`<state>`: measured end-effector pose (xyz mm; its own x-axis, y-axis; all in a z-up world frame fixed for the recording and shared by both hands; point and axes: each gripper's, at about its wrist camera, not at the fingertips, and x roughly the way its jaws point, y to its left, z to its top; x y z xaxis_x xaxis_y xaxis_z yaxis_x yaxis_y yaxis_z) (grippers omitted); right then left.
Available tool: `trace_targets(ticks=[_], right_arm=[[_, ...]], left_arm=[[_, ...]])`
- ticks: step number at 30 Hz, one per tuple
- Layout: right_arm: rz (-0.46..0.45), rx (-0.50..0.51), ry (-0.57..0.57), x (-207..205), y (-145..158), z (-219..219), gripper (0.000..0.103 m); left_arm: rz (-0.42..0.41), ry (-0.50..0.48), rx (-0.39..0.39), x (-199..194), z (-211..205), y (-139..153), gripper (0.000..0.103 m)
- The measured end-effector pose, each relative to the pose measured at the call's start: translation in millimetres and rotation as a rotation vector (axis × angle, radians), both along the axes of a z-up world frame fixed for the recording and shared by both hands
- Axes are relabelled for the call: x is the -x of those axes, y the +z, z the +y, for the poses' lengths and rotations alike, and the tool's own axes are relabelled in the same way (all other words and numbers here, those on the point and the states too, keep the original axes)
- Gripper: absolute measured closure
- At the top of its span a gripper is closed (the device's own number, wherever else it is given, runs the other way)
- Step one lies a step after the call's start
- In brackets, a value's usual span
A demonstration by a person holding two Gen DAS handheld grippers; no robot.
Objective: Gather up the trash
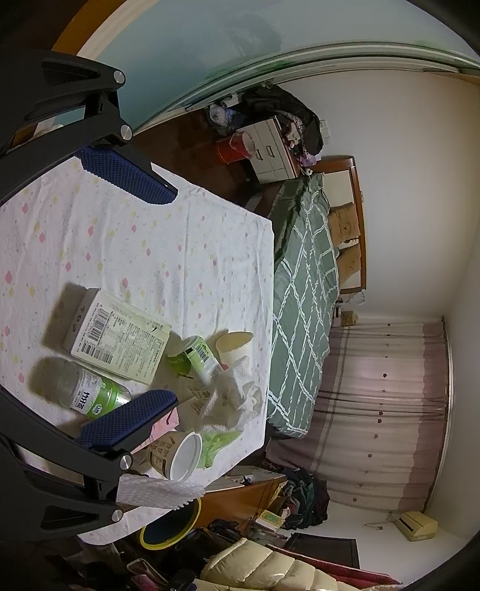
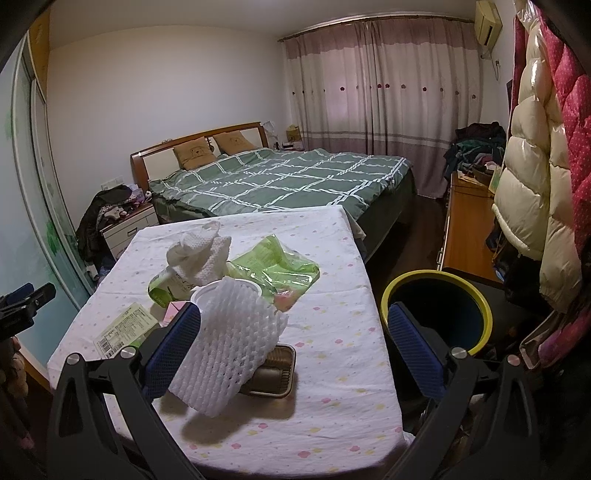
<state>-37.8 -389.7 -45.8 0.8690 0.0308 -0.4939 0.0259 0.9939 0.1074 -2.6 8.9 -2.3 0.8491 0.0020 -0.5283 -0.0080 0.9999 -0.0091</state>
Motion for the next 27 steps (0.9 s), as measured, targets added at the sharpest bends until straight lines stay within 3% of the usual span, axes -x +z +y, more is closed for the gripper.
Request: trace_targets(ticks=[27], right_arm=[[0.007, -0.006, -0.008, -3.7, -4.5, -2.5, 0.006]], left_arm=[[0.012, -0.002, -0.002, -3.6, -3.5, -4.0, 0.004]])
